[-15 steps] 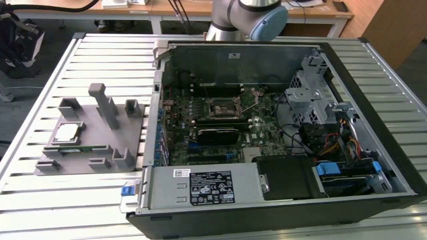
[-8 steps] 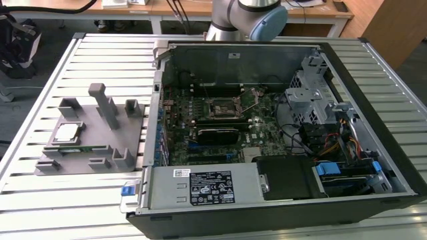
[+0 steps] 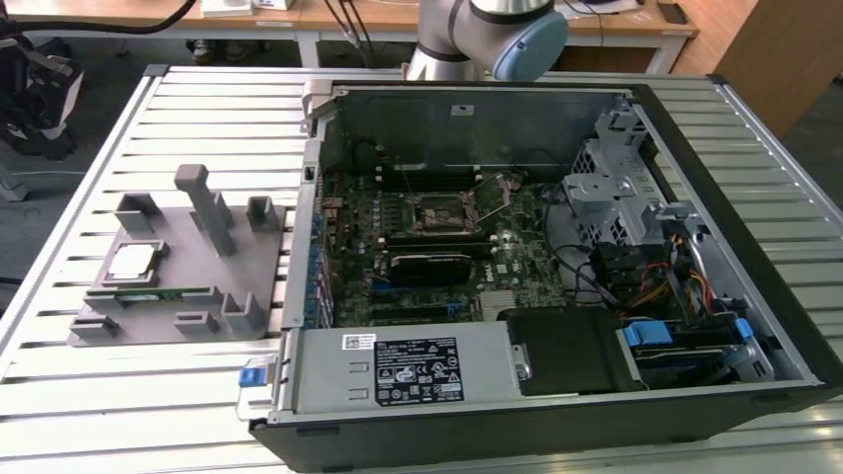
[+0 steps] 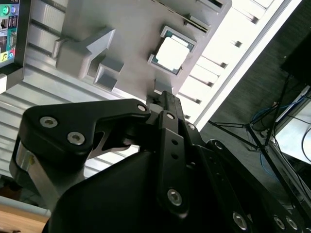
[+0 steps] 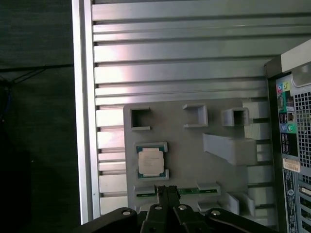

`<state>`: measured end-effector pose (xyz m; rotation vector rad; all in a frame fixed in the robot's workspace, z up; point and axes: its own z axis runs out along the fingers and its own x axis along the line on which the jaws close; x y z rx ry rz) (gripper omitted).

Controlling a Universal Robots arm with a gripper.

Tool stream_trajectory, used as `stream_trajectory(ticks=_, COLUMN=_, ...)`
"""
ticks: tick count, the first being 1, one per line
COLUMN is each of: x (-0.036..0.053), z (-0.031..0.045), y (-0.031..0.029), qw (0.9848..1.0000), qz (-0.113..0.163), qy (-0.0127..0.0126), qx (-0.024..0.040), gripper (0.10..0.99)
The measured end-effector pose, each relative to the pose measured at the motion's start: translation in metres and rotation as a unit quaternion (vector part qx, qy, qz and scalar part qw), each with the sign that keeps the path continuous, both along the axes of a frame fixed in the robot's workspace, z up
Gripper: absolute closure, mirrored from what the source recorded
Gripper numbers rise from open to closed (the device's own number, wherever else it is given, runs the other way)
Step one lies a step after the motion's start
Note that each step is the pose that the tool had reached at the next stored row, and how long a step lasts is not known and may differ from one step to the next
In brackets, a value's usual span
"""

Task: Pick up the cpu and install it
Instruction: 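Pick up the cpu and move it towards the insertion slot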

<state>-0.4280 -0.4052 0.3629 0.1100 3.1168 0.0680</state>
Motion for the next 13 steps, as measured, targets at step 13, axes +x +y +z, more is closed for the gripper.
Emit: stream_trajectory(ticks=13, x=-0.0001, z=-0.0161, y=-0.0102, qw=1.0, qz=0.003, qy=0.0036, qx=0.0014, gripper=0.98)
